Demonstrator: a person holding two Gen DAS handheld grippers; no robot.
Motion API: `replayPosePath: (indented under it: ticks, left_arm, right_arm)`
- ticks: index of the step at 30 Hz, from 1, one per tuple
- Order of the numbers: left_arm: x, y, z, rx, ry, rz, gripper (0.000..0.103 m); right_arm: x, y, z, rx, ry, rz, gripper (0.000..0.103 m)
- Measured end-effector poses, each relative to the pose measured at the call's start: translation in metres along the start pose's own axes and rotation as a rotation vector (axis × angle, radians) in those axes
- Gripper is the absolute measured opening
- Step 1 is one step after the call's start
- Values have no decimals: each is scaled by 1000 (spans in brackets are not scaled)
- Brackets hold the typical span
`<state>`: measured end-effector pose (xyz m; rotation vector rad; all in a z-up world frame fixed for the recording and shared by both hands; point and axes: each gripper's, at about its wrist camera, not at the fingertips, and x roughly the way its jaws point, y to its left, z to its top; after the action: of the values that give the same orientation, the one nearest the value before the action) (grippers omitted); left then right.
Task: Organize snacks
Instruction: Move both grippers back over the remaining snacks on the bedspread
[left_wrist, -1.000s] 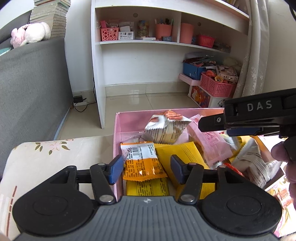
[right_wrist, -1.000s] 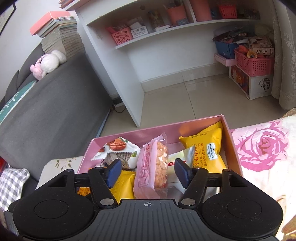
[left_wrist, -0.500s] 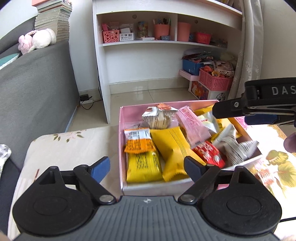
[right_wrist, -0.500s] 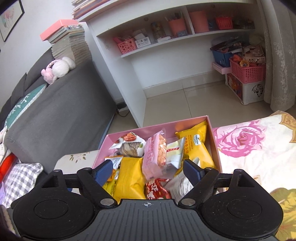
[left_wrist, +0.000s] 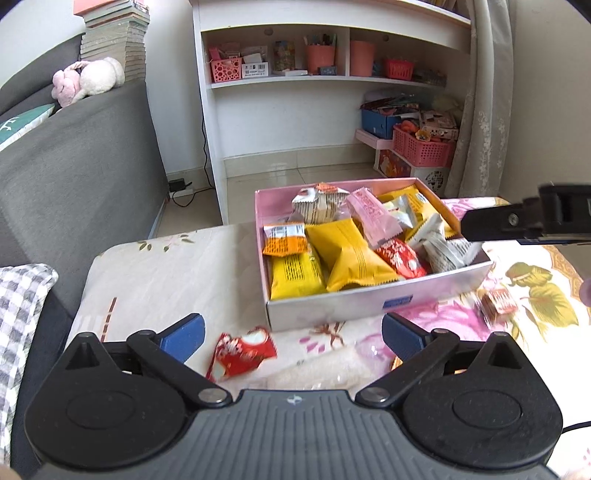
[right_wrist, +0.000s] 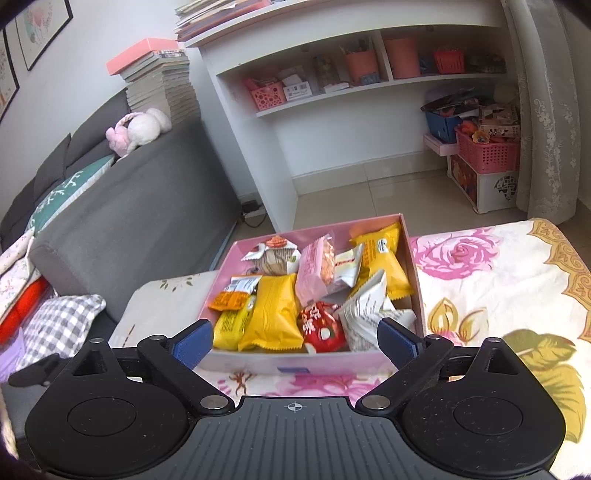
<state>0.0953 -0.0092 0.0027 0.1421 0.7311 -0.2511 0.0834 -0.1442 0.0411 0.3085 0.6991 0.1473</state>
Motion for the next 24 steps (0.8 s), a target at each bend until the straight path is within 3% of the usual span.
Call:
replayPosePath:
  ticks: [5, 9, 15, 24]
  left_arm:
    - [3, 7, -20, 20, -31, -65, 103]
    - [11, 5, -34, 142, -28, -83, 103]
    - [19, 9, -43, 200, -46, -156, 102]
    - [33, 2, -35, 231, -34, -289, 77]
  right_arm:
    - [-7, 0, -26, -33, -11, 1, 100]
    - [-7, 2, -42, -106, -10, -8, 100]
    - [-9, 6, -59, -202, -35, 1, 103]
    - [5, 6, -87, -341, 45, 30, 103]
